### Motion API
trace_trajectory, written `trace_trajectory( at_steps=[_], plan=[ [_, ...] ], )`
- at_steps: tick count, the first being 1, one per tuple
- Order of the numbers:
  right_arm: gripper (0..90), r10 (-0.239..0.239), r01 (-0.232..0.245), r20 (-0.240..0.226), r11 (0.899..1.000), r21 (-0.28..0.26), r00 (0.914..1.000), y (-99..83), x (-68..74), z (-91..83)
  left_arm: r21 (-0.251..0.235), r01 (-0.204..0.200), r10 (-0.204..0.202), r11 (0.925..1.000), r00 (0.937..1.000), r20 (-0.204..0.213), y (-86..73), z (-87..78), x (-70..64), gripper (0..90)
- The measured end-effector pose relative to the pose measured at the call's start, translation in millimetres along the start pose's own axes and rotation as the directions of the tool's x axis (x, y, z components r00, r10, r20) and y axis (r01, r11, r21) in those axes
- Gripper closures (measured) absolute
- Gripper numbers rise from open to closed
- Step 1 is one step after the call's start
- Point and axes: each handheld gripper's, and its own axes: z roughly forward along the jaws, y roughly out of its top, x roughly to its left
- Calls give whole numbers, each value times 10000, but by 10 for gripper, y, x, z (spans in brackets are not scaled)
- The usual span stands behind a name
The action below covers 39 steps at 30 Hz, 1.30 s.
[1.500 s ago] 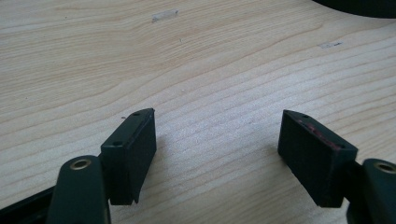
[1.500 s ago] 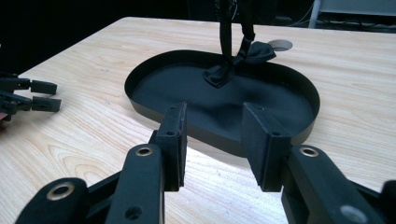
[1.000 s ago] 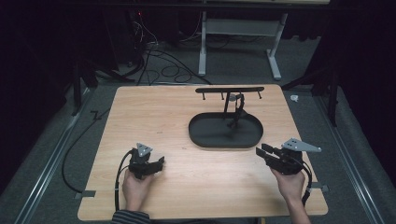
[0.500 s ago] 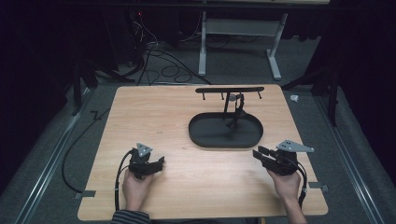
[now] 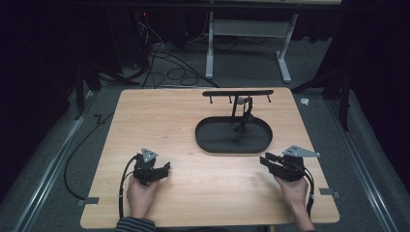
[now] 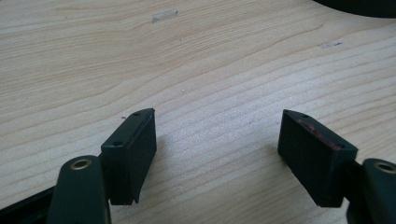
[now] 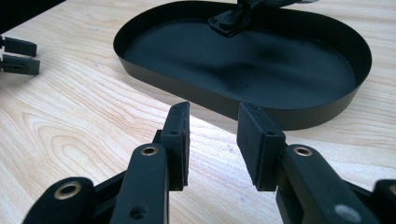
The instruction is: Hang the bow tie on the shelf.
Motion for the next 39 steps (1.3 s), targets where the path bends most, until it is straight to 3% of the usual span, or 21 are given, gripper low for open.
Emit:
trace_trajectory(
  at_steps=[21, 28, 39],
  plan=[
    [660, -77, 44, 511, 9979, 645, 9987, -53, -28, 236, -16, 27, -27, 10000, 10000, -9, 0, 1, -1, 286],
    [658, -342, 266, 813, 9953, 935, 9961, -76, -22, 301, -13, 23, -23, 10000, 10000, -13, 0, 1, -1, 285],
    [653, -360, 252, 1022, 9941, 1053, 9941, -104, -29, 375, -15, 26, -26, 10000, 10000, -12, 0, 1, -1, 286]
  ],
)
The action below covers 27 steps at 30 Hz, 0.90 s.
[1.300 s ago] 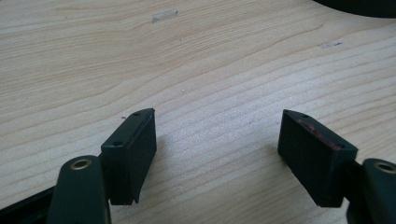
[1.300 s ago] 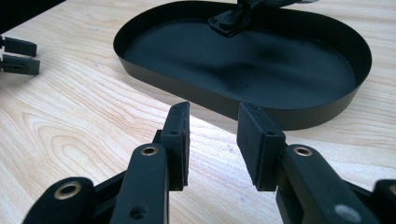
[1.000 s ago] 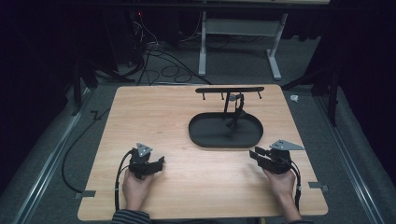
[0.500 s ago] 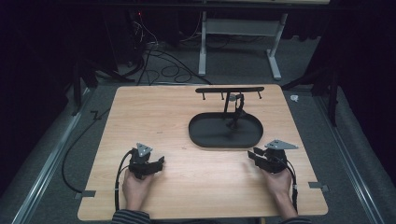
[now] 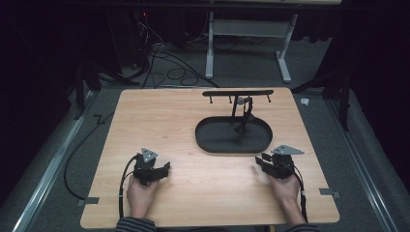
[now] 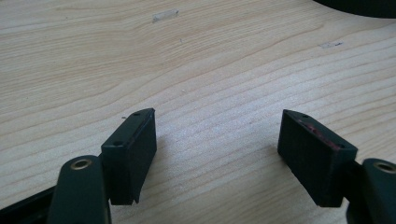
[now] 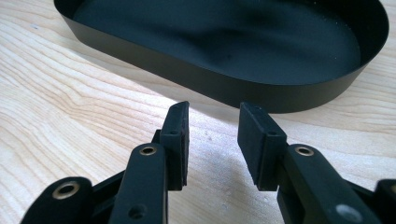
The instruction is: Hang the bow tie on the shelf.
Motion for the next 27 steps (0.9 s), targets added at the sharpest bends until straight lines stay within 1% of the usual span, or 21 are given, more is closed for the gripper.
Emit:
trace_trajectory(
  at_steps=[12, 18, 27],
  plan=[
    [650, -12, 10, 181, 9999, 101, 9998, -9, 13, 61, 3, -3, 3, 10000, 10000, 0, 0, 0, 0, 286],
    [649, -38, 32, 268, 9997, 243, 9996, -16, 19, 84, 3, -2, 2, 10000, 10000, -2, 0, 0, 0, 285],
    [628, -244, 226, 375, 9986, 487, 9990, -35, 24, 145, 3, -5, 5, 10000, 10000, 0, 0, 0, 0, 286]
  ],
)
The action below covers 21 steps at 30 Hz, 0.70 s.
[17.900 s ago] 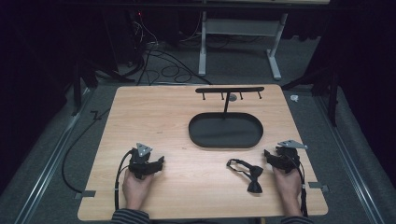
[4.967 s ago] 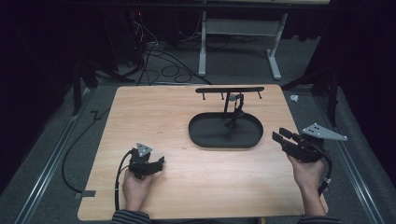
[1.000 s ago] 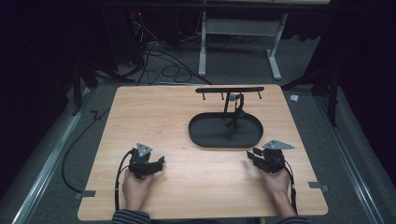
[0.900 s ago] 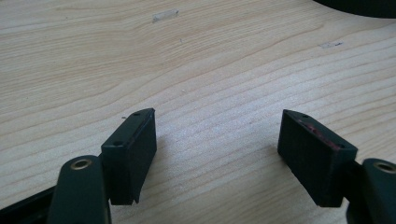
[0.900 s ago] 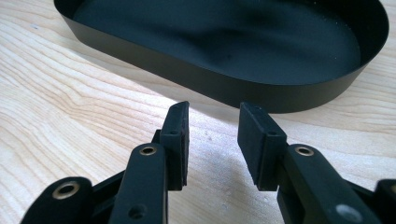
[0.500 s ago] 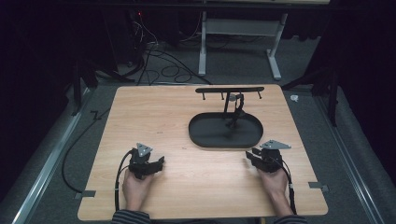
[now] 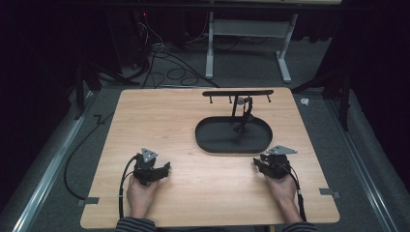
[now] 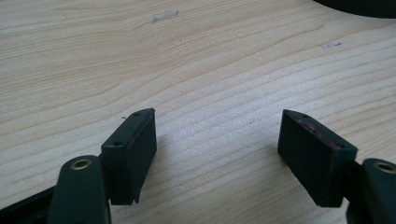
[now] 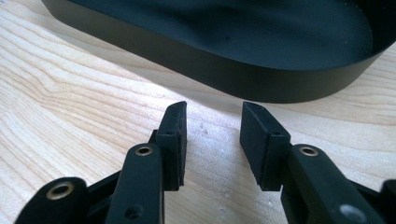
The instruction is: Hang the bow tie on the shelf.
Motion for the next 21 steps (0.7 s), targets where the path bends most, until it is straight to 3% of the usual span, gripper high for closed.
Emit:
trace_trajectory(
  at_steps=[6, 9, 21],
  plan=[
    [600, -98, 98, 74, 10000, -5, 9999, -1, 13, 5, -4, 6, -6, 10000, 10000, -2, 0, 0, -1, 286],
    [549, -434, 433, 156, 9990, 58, 9989, -1, 53, 11, -5, 4, -4, 10000, 10000, -3, -1, 0, -1, 286],
    [523, -417, 416, 156, 9991, 65, 9990, -2, 54, 11, -3, 6, -6, 10000, 10000, -1, -1, 0, -1, 286]
  ],
)
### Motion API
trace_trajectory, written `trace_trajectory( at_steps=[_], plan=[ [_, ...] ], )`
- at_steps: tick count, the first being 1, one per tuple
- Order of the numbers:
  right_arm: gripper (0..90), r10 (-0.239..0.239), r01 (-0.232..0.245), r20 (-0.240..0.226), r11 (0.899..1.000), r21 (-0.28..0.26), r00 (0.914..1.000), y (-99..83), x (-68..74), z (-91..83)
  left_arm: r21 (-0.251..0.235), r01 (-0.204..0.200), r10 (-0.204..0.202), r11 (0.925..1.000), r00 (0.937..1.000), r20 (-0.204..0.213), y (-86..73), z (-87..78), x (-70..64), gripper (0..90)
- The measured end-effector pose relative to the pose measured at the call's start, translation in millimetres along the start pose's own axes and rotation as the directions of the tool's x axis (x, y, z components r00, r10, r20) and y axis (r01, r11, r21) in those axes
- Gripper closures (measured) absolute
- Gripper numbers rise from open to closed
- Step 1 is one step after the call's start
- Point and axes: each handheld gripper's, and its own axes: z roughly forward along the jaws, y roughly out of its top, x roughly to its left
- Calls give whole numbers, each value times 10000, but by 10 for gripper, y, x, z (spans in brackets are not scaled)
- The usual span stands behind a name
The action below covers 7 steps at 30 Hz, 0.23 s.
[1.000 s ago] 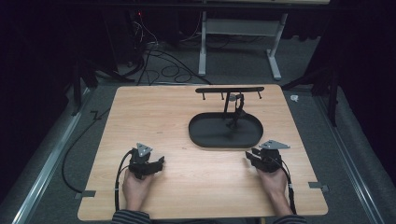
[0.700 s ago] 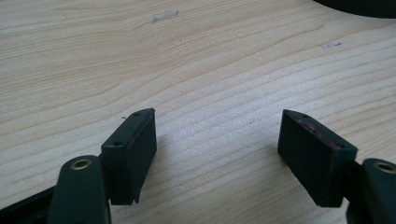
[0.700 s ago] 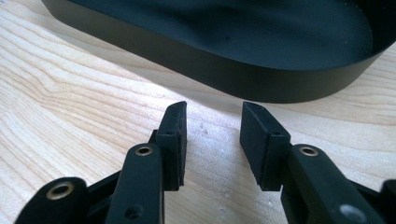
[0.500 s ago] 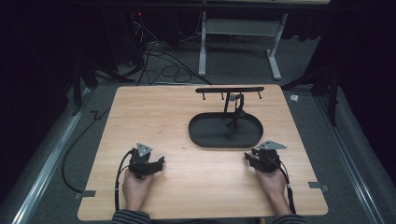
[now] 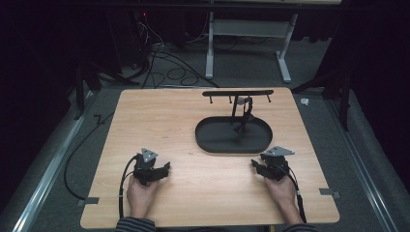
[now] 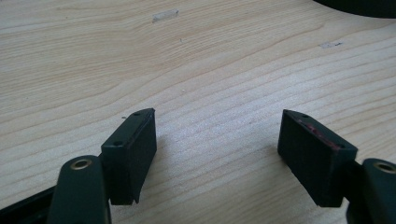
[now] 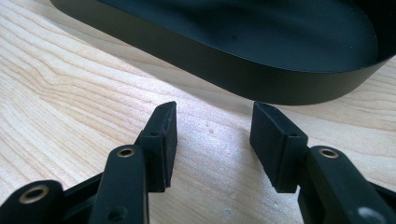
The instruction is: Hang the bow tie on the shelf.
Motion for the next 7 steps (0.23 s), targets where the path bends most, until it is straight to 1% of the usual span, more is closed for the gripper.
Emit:
trace_trajectory(
  at_steps=[7],
  plan=[
    [502, -38, 38, -101, 10000, 28, 9999, 1, -10, 0, 3, 4, -4, 10000, 10000, -9, 1, 0, 0, 286]
  ],
)
